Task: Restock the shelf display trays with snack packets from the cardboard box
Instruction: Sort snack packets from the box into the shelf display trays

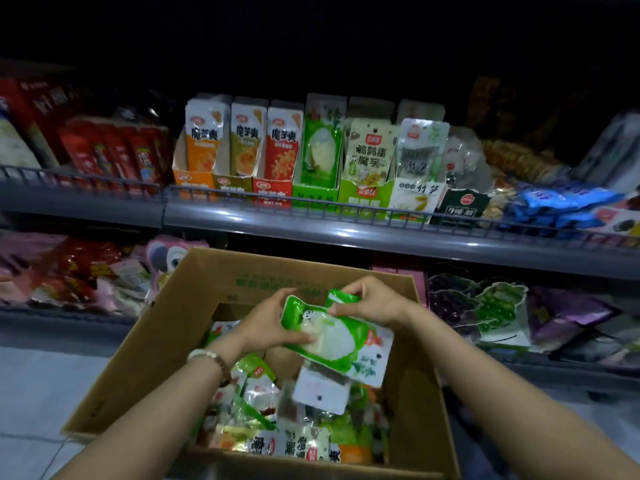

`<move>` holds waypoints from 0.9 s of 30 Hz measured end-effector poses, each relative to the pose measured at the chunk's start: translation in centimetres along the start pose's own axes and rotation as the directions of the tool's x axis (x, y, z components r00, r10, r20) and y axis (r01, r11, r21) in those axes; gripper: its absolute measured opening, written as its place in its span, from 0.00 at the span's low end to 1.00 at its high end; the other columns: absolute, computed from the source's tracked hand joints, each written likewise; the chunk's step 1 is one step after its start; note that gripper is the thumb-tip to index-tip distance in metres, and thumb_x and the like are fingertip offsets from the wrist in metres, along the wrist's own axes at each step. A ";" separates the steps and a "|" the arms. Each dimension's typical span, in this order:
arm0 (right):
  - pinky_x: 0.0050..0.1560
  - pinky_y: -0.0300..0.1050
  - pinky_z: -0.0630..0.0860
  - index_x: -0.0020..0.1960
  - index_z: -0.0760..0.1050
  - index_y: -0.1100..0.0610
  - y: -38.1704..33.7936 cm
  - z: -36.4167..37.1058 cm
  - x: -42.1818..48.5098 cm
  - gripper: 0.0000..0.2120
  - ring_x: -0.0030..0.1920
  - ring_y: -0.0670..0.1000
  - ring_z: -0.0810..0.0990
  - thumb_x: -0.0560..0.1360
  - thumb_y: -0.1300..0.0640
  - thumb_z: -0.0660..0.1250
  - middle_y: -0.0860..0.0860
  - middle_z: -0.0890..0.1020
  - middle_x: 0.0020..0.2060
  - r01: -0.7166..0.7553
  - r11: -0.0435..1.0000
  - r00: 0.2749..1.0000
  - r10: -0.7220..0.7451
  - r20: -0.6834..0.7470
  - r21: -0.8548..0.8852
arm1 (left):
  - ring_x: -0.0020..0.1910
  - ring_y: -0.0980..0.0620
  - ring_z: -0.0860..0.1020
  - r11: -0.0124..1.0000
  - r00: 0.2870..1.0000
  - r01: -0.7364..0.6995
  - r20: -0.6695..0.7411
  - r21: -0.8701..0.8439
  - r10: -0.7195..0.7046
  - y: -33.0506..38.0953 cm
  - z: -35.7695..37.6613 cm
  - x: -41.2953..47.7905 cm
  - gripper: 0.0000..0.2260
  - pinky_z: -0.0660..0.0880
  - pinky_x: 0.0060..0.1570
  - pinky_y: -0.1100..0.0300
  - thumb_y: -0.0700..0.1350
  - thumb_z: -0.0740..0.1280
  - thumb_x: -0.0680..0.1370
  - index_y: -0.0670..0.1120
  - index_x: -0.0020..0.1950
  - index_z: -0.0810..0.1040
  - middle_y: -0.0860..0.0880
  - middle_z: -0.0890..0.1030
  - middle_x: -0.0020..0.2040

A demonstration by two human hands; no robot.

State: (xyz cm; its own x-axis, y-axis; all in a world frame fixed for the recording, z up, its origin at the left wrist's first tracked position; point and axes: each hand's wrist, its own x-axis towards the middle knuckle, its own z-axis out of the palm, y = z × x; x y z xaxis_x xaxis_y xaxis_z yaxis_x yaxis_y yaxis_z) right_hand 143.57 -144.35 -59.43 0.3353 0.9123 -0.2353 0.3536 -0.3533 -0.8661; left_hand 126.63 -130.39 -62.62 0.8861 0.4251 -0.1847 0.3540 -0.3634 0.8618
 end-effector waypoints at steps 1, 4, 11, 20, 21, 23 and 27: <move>0.34 0.38 0.75 0.40 0.82 0.58 -0.7 -0.5 -0.3 0.03 0.32 0.45 0.78 0.71 0.59 0.73 0.49 0.83 0.32 0.015 0.997 0.999 -0.012 -0.038 0.069 | 0.46 0.58 0.81 0.989 0.999 0.029 0.030 -0.144 -0.025 0.6 -0.3 -0.2 0.32 0.78 0.45 0.64 0.54 0.80 0.61 0.43 0.60 0.76 0.53 0.83 0.48; 0.43 0.40 0.76 0.44 0.83 0.59 -2.1 -1.7 -1.3 0.04 0.37 0.47 0.81 0.71 0.59 0.72 0.53 0.84 0.38 0.077 0.984 0.983 -0.048 -0.175 0.160 | 0.38 0.59 0.82 0.960 0.998 0.062 0.045 -0.272 -0.052 2.4 -1.4 -1.1 0.07 0.74 0.36 0.70 0.45 0.73 0.71 0.44 0.46 0.83 0.52 0.85 0.39; 0.52 0.46 0.78 0.56 0.80 0.62 -1.6 -3.5 -3.4 0.17 0.45 0.51 0.82 0.71 0.53 0.72 0.54 0.84 0.46 0.138 0.898 0.825 0.130 -0.550 0.419 | 0.46 0.47 0.83 0.804 0.934 -0.010 -0.293 -0.595 -0.205 2.1 -5.4 -3.4 0.09 0.78 0.53 0.55 0.40 0.73 0.70 0.41 0.50 0.82 0.42 0.84 0.48; 0.34 0.41 0.80 0.47 0.72 0.57 -2.6 -0.2 -3.6 0.04 0.31 0.47 0.82 0.79 0.64 0.60 0.56 0.80 0.40 0.328 0.551 0.765 0.322 -0.558 0.768 | 0.54 0.42 0.80 0.602 0.837 -0.101 -0.395 -0.792 -0.379 2.9 -4.1 -4.3 0.09 0.70 0.64 0.41 0.44 0.71 0.74 0.43 0.53 0.80 0.43 0.83 0.51; 0.33 0.41 0.80 0.47 0.71 0.58 -2.9 0.3 -3.4 0.04 0.30 0.47 0.82 0.79 0.64 0.59 0.56 0.80 0.39 0.357 0.469 0.776 0.333 -0.536 0.808 | 0.55 0.43 0.80 0.584 0.832 -0.125 -0.406 -0.802 -0.378 3.2 -3.6 -4.1 0.10 0.69 0.64 0.41 0.46 0.69 0.76 0.44 0.55 0.79 0.44 0.83 0.52; 0.34 0.43 0.81 0.51 0.70 0.60 -3.8 1.2 -3.0 0.03 0.32 0.48 0.83 0.79 0.64 0.58 0.56 0.83 0.38 0.384 0.321 0.821 0.311 -0.479 0.866 | 0.56 0.45 0.78 0.535 0.836 -0.167 -0.407 -0.828 -0.369 3.9 -2.3 -3.7 0.13 0.68 0.64 0.46 0.48 0.65 0.79 0.45 0.62 0.76 0.44 0.81 0.56; 0.36 0.44 0.81 0.52 0.69 0.60 -5.4 3.5 -2.7 0.04 0.34 0.49 0.83 0.79 0.66 0.59 0.57 0.82 0.40 0.384 0.223 0.861 0.264 -0.435 0.896 | 0.48 0.50 0.79 0.430 0.904 -0.210 -0.342 -0.878 -0.256 5.9 -0.2 -3.6 0.12 0.76 0.42 0.56 0.38 0.59 0.80 0.47 0.63 0.72 0.46 0.81 0.52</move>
State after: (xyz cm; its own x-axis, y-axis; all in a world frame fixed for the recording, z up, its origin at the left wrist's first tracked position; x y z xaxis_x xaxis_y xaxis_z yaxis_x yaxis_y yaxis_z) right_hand 137.73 -144.19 -55.65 0.7619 0.6020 -0.2392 -0.5745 0.4574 -0.6788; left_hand 125.51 -133.91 -56.82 0.6081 0.7610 -0.2260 -0.2967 0.4819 0.8244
